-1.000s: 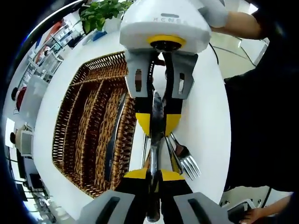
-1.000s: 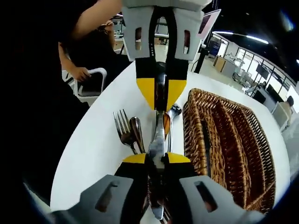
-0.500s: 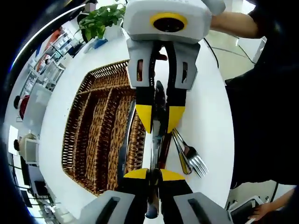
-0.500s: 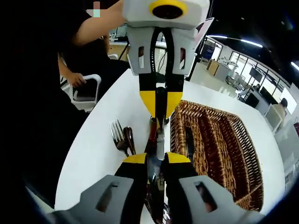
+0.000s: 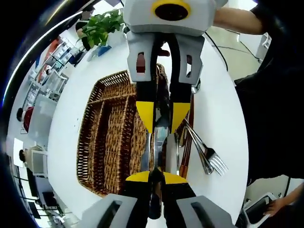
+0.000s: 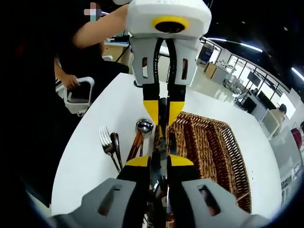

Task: Arrange the knives, forks, and spoons in their matching storage slots by inserting each utensil handle-first until every utensil is classified and aligned in the correct compartment

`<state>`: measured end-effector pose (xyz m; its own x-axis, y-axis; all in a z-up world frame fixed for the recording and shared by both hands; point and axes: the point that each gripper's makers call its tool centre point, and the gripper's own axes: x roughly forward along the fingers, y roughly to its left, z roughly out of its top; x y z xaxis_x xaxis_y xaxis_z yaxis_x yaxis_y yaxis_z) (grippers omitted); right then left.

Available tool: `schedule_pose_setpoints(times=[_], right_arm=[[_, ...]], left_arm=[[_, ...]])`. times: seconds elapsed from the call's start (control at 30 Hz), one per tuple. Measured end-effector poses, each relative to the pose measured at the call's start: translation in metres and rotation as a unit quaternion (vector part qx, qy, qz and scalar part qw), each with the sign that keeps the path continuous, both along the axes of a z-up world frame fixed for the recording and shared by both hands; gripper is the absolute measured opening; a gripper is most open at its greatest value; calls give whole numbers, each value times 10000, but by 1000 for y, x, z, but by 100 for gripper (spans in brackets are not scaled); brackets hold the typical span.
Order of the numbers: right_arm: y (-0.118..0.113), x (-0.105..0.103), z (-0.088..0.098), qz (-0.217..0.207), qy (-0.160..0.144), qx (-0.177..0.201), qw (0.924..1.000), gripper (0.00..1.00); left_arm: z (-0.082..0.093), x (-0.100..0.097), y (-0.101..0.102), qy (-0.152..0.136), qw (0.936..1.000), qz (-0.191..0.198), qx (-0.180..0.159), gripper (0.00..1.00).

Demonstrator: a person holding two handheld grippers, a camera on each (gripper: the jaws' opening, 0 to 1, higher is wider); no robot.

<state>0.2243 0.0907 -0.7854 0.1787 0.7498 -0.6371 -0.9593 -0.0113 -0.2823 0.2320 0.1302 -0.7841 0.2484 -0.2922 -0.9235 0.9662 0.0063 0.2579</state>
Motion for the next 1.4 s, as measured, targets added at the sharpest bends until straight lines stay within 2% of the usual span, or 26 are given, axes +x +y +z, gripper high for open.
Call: schedule_pose_setpoints(times=[0.37, 0.57, 0.7, 0.97, 1.4], right_arm=[[-3, 37, -5, -131, -113, -203, 9996, 11], [-2, 50, -18, -167, -68, -353, 9992, 11], [0, 56, -28, -193, -23, -445, 9988, 11], [5, 60, -47, -205, 83, -652, 9976, 11], [0, 66, -67, -307, 142, -862, 9957, 12]], left_arm=[[-9, 37, -4, -120, 9997, -142, 137, 6], [-25, 51, -4, -4, 9996, -139, 252, 6], [-38, 58, -2, 187, 9992, -81, 330, 6], [-61, 63, 2, 379, 9976, -73, 570, 6], [-69, 66, 1, 490, 9971, 10, 586, 6]])
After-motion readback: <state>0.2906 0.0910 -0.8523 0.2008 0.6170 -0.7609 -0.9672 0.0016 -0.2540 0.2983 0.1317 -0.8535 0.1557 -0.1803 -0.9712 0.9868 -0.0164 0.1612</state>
